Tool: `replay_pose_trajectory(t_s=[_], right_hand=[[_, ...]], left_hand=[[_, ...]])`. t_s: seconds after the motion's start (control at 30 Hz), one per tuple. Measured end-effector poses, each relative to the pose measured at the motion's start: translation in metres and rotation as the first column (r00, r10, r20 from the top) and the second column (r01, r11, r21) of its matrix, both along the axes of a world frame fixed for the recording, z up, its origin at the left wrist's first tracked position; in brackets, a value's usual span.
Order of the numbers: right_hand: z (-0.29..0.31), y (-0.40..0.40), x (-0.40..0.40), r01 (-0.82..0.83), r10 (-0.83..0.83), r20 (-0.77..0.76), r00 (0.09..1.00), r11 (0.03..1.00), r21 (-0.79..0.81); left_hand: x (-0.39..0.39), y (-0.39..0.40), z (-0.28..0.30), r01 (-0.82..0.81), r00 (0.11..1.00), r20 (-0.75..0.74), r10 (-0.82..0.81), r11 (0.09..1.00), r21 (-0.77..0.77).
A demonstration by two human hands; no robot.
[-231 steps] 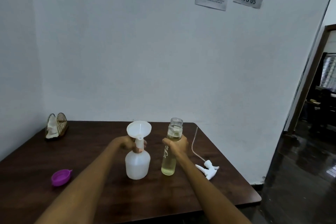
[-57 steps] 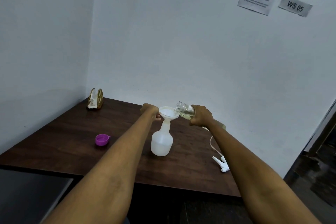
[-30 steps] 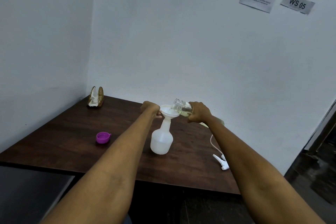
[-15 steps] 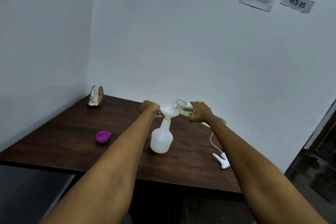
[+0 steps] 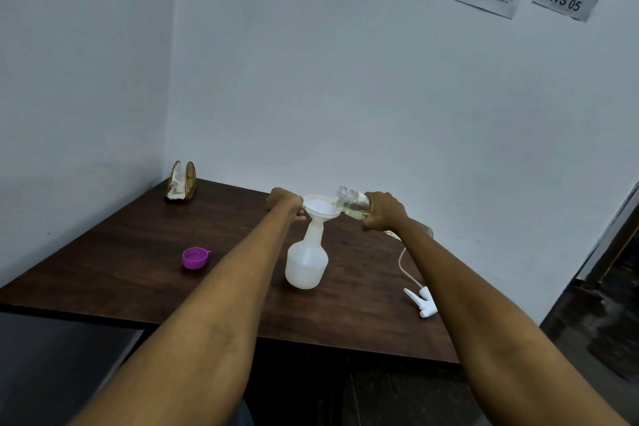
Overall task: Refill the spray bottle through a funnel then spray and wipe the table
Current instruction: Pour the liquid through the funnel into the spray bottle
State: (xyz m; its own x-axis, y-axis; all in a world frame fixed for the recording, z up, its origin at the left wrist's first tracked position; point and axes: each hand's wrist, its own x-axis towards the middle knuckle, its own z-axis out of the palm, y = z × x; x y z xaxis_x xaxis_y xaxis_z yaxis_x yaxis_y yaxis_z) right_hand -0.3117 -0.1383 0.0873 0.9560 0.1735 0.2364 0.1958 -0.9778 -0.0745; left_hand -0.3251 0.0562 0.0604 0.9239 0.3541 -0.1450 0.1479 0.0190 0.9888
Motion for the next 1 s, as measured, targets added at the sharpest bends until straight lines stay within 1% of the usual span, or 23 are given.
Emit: replay_pose_trajectory(t_s=[0.3, 0.53, 0.83, 1.0], right_hand=[[0.0015, 0.0034, 0.0028, -0.003, 0.003, 0.006, 1.0, 1.0, -0.013], [0.0039, 0.0062, 0.0064, -0.014, 0.013, 0.016, 1.0, 0.999, 0.046], [-0.0042, 0.0047, 0.0066, -0.032, 0.032, 0.005, 0.999, 0.995, 0.099], [-0.0045, 0.005, 0.0073, -0.04, 0.039, 0.01, 0.999, 0.993, 0.112]], left_hand=[[-0.0025, 0.0003, 0.0015, 0.022, 1.0, -0.018, -0.022, 0.999, 0.039], [0.0052, -0.0002, -0.0031, 0.035, 0.999, 0.011, -0.035, 0.998, -0.043], [0.003, -0.001, -0.0029, 0.057, 0.998, -0.003, -0.058, 0.995, -0.08], [0.0033, -0.0009, -0.0025, 0.057, 0.998, 0.0, -0.057, 0.996, -0.073]])
